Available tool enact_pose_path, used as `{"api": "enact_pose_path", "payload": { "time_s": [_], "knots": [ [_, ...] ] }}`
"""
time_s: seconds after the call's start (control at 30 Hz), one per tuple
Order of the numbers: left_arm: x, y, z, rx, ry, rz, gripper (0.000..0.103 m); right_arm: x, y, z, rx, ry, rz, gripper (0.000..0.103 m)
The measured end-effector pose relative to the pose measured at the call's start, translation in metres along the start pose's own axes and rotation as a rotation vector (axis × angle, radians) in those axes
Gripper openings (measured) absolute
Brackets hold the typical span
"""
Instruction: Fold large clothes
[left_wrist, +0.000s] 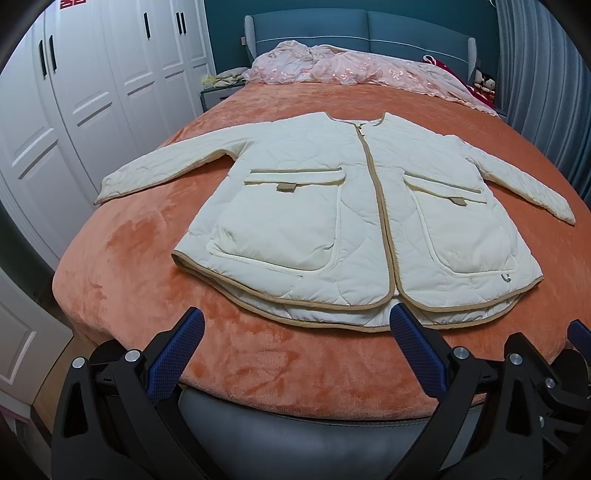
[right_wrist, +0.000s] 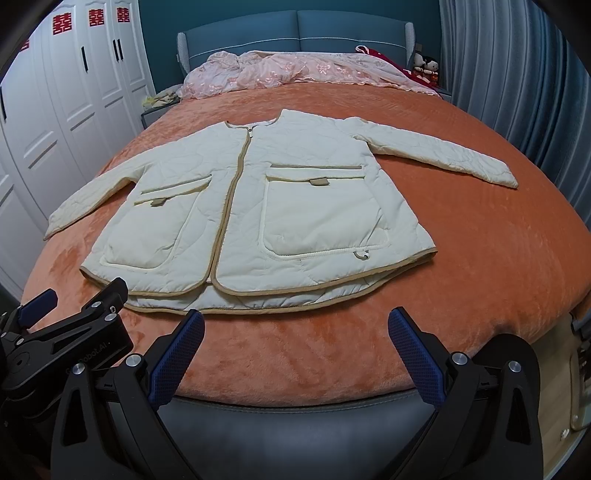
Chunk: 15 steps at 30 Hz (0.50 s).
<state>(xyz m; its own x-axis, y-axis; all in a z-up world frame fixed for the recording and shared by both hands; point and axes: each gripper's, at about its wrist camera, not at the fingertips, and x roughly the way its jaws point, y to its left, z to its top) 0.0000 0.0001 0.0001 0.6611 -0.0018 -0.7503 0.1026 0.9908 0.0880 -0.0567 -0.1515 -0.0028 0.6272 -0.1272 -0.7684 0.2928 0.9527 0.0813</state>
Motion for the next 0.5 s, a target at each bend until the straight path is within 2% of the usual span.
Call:
{"api": "enact_pose_path", "payload": {
  "time_s": [0.1,0.5],
  "knots": [
    [-0.0039,0.0056,-0.0073,-0.002,0.002,-0.001,0.098,0.0,0.0001,0.0,-0.001,0.0,-0.001,0.098],
    [0.001,0.0046,-0.0006,0.003,-0.003,0.005,0.098,-0.0002,0.0,0.0001,0.002,0.001,0.001,0.098]
  ]
}}
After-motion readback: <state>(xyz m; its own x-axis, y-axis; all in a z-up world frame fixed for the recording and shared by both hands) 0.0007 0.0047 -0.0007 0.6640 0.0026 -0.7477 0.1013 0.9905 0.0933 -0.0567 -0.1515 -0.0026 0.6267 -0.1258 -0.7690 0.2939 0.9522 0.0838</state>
